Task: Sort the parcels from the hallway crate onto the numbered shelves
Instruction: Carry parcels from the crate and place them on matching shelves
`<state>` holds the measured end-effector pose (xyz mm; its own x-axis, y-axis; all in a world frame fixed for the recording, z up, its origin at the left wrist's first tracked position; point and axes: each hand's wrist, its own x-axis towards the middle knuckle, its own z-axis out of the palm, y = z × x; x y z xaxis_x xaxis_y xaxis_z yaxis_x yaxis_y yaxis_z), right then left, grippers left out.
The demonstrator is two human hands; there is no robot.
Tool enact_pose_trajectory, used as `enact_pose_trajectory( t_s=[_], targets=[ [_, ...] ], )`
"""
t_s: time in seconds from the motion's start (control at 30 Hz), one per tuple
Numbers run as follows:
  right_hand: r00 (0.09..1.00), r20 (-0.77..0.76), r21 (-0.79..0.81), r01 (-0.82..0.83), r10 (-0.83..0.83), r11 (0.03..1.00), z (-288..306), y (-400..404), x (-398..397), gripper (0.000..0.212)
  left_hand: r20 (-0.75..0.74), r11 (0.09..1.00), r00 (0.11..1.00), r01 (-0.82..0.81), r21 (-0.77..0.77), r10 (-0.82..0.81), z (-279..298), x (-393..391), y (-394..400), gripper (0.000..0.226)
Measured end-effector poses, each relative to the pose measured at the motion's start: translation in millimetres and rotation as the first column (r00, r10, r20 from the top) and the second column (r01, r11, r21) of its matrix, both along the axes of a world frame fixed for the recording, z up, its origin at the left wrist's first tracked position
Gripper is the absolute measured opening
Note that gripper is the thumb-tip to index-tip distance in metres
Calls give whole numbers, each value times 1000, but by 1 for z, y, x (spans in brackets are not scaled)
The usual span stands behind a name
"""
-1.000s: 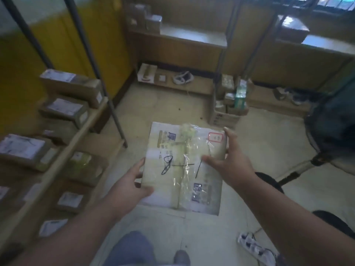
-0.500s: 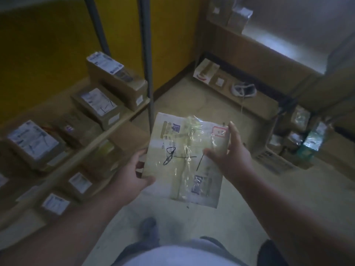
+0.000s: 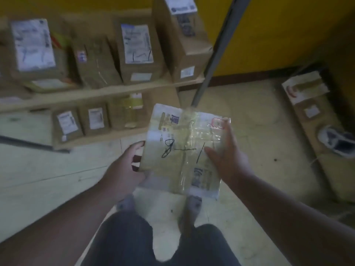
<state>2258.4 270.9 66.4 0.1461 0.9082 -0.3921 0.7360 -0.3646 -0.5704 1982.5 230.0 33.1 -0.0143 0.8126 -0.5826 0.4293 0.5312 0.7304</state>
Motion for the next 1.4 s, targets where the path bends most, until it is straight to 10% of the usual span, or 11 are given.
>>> enact_pose_trajectory(
  t_s=[0.63,1.4],
  targets=[
    [986,106,81,-137,128,987,-279,158,-66,65,-35,987,987,-159,-25,158,-278,-28,156,89],
    [921,312,172,-296,233,940,-387,314,-77,54,-397,968,911,-11,252,114,-368,5,259,79]
  ],
)
